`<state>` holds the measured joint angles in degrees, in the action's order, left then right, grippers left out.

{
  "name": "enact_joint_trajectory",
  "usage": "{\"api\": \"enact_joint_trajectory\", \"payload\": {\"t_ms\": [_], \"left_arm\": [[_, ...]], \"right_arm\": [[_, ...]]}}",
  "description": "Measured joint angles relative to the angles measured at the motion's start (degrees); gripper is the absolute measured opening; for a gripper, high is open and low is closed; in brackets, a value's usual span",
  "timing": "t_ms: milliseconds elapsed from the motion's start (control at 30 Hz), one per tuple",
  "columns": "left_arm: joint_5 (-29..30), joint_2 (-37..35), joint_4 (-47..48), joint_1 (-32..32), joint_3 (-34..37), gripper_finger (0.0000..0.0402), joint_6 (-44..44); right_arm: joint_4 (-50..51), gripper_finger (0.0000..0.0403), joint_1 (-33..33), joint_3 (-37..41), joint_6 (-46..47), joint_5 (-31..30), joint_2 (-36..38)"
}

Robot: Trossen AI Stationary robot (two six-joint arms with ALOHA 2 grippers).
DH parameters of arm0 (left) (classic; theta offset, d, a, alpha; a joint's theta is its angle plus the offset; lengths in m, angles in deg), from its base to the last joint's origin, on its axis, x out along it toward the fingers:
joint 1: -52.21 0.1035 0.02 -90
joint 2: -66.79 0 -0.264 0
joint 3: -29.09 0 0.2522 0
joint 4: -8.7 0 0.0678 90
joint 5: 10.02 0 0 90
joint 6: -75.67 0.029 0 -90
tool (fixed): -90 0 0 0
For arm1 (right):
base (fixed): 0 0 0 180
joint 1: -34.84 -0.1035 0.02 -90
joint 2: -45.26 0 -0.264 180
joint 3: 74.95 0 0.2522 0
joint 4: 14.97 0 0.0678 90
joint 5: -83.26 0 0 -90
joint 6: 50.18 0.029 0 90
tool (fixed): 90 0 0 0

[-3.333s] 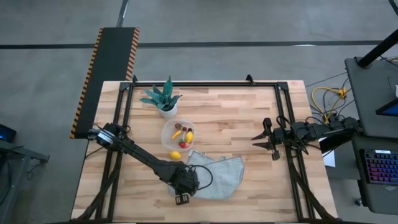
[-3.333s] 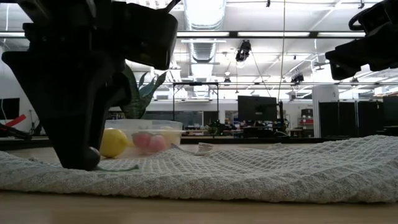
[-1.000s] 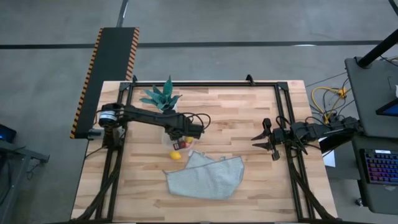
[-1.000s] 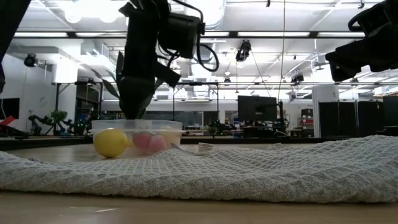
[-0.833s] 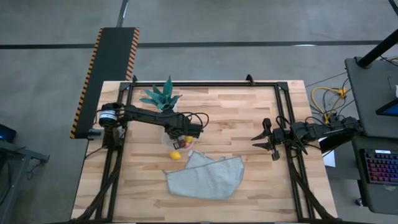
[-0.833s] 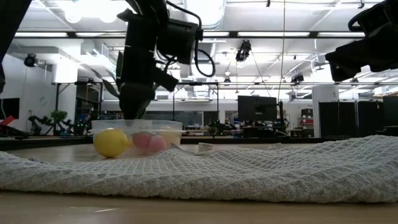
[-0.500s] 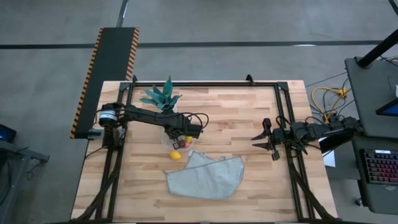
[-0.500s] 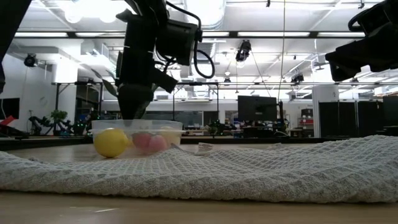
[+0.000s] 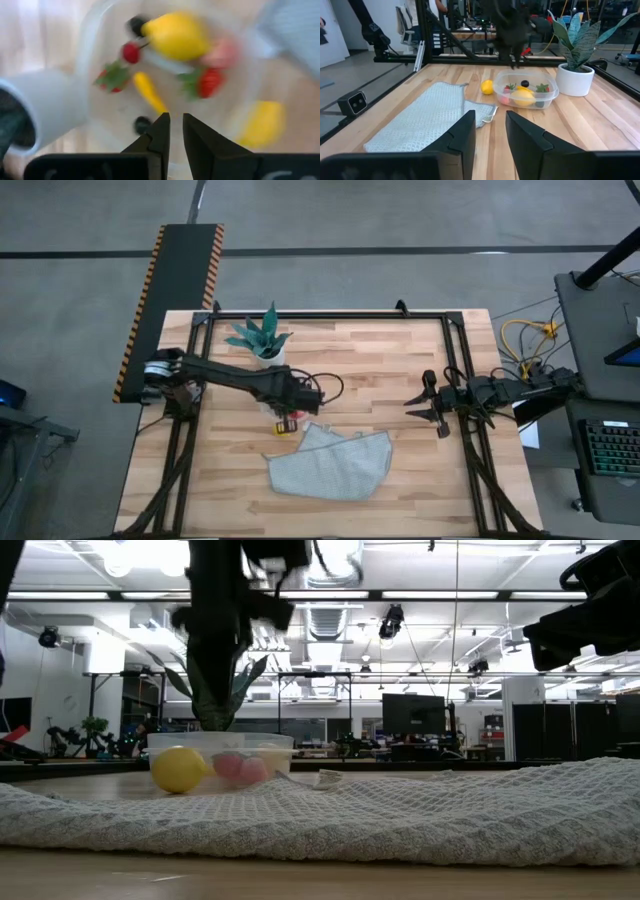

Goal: Pick and placing Produce into tupperware
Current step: Put the yellow lemon into the container

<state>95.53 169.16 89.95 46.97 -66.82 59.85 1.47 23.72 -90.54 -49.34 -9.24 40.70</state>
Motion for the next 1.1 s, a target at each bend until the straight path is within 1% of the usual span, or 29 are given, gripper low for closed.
{"api": "enact_joint_trajectory", "payload": {"t_ms": [100,200,267,333,433,533,633,700,800,1100], "left_arm": [[-4.3,-3.6,-3.4,-2.7,0.1,0.0037,2.9],[-8.5,-7.0,-8.3,-5.4,0.7,0.0037,3.9],[-9.5,-8.6,-11.3,-7.4,2.0,0.0041,4.5],[-10.1,-9.5,-13.9,-8.8,3.3,0.0054,4.3],[-12.5,-9.6,-15.9,-10.0,5.0,0.0094,2.0],[-14.4,-9.6,-17.5,-10.6,7.7,0.0152,-0.7],[-13.3,-9.6,-17.6,-10.7,10.3,0.0211,-1.7],[-11.8,-9.6,-17.4,-10.7,12.1,0.0234,-1.8],[-10.1,-9.6,-17.8,-10.6,13.3,0.024,-1.7],[-11.8,-9.5,-19.5,-11.8,16.8,0.0204,0.7]], "right_arm": [[0.0,0.0098,0.0,0.0,0.0,0.0,0.0],[0.0,0.0101,0.0,0.0,0.2,0.0,-0.1],[0.0,0.0103,0.0,0.0,0.2,0.0,-0.1],[0.0,0.0106,0.0,0.0,0.2,0.0,-0.1],[0.0,0.0109,0.0,0.0,0.2,0.0,-0.1],[0.0,0.0109,0.0,0.0,0.2,0.0,-0.1],[0.0,0.0107,0.0,0.0,0.2,0.0,-0.1],[0.0,0.0107,0.0,0.0,0.2,0.0,-0.1],[0.0,0.0109,0.0,0.0,0.2,0.0,-0.1],[0.0,0.0105,0.0,0.0,0.2,0.0,-0.1]]}}
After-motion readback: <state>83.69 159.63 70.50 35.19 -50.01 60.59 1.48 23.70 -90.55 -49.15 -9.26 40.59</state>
